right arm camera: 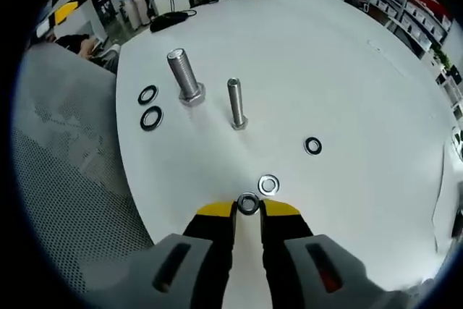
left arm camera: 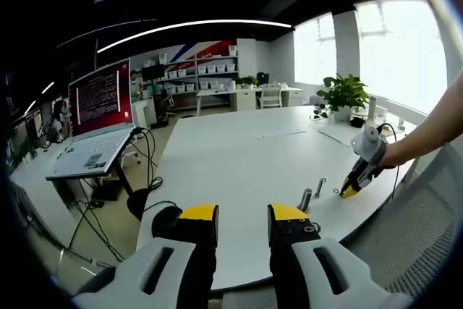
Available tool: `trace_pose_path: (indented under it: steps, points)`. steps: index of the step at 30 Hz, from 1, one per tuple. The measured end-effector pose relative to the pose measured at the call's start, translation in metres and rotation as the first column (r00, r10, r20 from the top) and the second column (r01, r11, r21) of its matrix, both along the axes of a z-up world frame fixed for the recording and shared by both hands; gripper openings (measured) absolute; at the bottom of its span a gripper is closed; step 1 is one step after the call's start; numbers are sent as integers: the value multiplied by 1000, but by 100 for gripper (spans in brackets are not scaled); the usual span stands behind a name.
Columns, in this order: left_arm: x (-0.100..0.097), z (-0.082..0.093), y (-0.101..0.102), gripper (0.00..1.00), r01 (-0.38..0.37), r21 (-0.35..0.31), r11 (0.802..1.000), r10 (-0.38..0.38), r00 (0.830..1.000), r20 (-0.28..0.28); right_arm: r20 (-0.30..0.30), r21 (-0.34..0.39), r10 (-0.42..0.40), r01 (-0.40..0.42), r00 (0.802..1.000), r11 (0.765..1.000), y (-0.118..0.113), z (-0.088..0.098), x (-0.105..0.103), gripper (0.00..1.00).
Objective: Place the washer onto the threaded stud by aligning its center hole with the stud, sliding it down to the base, and recovering from edge contact or off-axis alignment until the washer reaches the visible bottom stop.
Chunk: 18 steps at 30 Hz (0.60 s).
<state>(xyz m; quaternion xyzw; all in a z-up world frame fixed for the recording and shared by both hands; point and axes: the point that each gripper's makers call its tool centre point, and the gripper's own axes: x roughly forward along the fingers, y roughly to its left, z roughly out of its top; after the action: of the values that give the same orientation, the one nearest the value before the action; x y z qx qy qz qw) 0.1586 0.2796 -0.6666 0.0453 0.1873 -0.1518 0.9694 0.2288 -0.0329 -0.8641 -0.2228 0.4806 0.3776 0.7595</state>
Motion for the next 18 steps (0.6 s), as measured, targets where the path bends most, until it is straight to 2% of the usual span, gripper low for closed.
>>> trace_pose_path:
  steps: [8, 18]
  points:
    - [0, 0, -1, 25, 3, 1, 1000, -3, 1000, -3, 4, 29, -11, 11, 1000, 1000, 2, 8, 2, 15]
    - [-1, -1, -1, 25, 6, 1, 1000, -6, 1000, -6, -3, -4, -5, 5, 1000, 1000, -2, -2, -1, 15]
